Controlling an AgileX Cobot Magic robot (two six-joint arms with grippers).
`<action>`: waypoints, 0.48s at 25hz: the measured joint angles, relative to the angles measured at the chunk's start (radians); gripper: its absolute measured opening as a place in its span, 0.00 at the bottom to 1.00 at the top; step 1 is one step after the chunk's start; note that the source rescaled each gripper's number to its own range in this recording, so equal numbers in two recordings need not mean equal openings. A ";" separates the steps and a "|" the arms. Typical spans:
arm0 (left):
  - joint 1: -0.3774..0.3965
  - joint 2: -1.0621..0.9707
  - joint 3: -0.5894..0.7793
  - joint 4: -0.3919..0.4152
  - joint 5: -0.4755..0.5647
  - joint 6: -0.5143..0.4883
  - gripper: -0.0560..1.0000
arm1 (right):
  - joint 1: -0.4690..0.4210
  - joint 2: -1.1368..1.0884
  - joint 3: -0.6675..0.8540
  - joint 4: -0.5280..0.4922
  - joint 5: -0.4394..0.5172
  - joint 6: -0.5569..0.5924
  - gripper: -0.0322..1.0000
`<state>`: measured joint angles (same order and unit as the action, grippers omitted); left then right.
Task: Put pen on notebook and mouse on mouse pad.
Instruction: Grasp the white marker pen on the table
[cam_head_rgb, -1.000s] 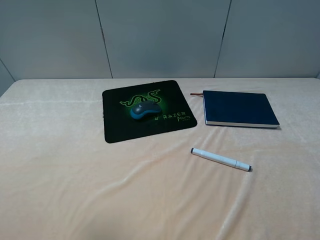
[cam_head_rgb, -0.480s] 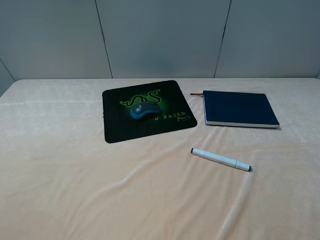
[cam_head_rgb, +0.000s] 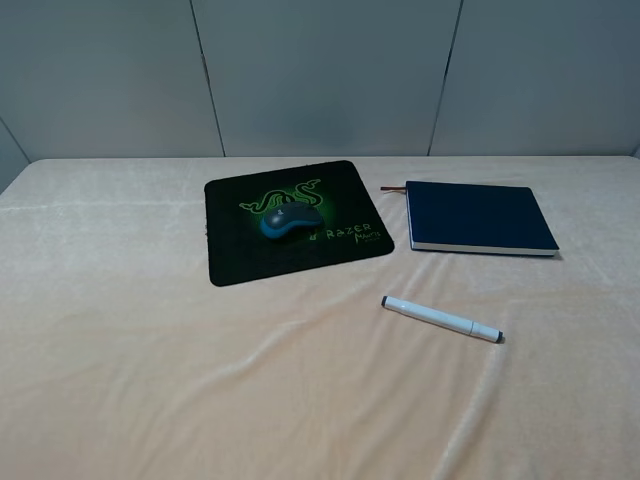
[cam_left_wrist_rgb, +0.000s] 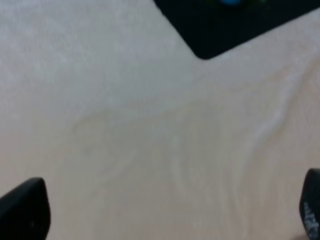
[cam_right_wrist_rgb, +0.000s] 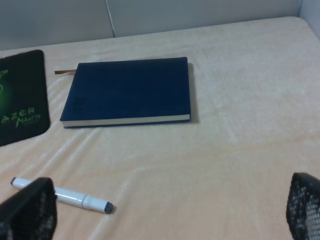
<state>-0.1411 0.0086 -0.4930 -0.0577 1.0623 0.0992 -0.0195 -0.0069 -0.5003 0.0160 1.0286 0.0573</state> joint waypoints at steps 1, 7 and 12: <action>0.010 -0.010 0.000 -0.007 0.000 0.005 1.00 | 0.000 0.000 0.000 0.000 0.000 0.000 1.00; 0.027 -0.012 0.000 -0.011 0.000 0.017 1.00 | 0.000 0.000 0.000 0.000 0.000 0.000 1.00; 0.027 -0.012 0.000 -0.012 0.000 0.019 1.00 | 0.000 0.000 0.000 0.000 0.000 0.000 1.00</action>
<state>-0.1141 -0.0037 -0.4930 -0.0694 1.0623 0.1179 -0.0195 -0.0069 -0.5003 0.0160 1.0286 0.0573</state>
